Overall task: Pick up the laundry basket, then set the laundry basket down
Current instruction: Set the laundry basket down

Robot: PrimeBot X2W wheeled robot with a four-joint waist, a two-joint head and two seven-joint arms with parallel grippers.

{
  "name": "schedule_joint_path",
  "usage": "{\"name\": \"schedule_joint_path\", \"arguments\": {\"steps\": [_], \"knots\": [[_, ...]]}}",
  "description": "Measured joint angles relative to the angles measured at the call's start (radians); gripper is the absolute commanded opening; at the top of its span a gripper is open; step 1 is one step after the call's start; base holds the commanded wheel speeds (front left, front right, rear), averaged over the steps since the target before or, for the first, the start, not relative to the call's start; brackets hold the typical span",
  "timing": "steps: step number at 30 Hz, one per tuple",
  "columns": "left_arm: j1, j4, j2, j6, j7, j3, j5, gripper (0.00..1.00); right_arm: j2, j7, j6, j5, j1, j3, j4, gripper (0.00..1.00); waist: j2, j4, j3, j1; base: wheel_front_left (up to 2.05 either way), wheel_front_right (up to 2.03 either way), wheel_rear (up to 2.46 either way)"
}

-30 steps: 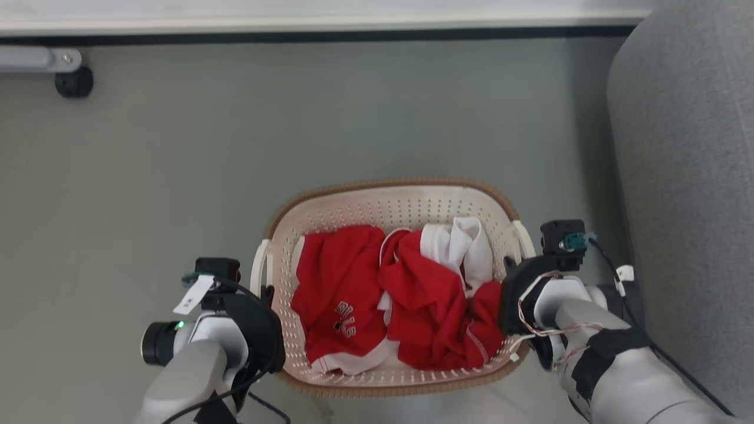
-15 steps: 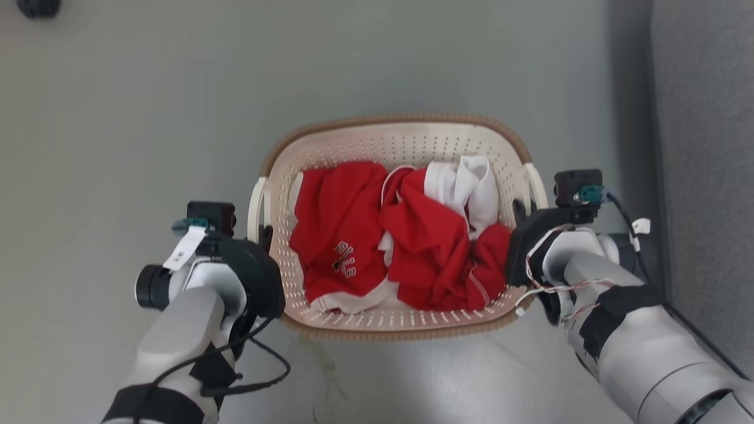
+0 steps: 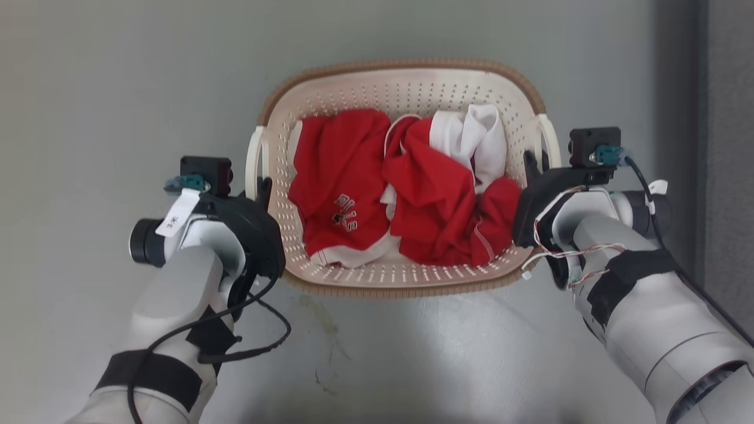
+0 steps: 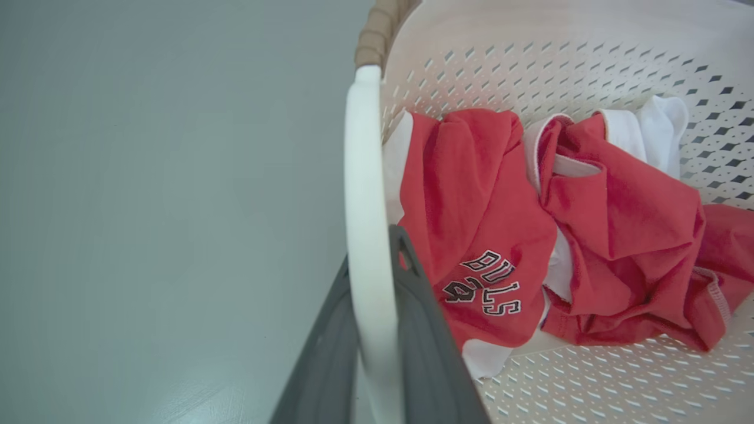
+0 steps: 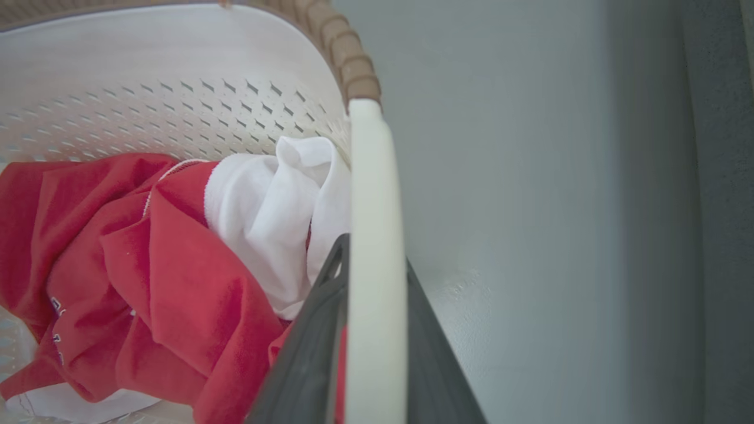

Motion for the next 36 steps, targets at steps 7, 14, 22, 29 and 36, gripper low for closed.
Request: {"name": "schedule_joint_path", "arguments": {"steps": [7,14,22,29,36], "knots": [[-0.031,-0.002,0.001,0.0,-0.018,-0.001,0.0,0.0,-0.002,-0.028,0.0,-0.006,-0.032,-0.003,0.005,0.0,0.0,0.008,0.059,0.0,0.0,0.0,0.0],[-0.052,-0.002,0.0,0.0,-0.041,-0.004,0.001,0.0,-0.004,-0.06,-0.001,-0.007,-0.046,-0.007,0.008,0.0,0.0,0.015,0.104,0.0,0.0,0.0,0.0],[-0.084,-0.002,0.001,0.0,-0.083,-0.005,0.001,0.0,-0.008,-0.094,-0.001,-0.016,-0.078,-0.01,0.008,0.0,0.0,0.023,0.146,0.0,0.0,0.0,0.0],[-0.09,-0.002,0.001,0.0,-0.109,-0.007,0.003,0.0,-0.008,-0.11,-0.001,-0.023,-0.082,-0.012,0.008,0.0,-0.0001,0.028,0.163,-0.0003,0.0,0.0,0.0],[-0.104,-0.003,0.0,0.002,-0.127,-0.008,0.003,0.0,-0.012,-0.12,-0.001,-0.029,-0.095,-0.014,0.007,0.0,-0.0002,0.032,0.177,-0.0002,0.0,0.0,0.0]]}}
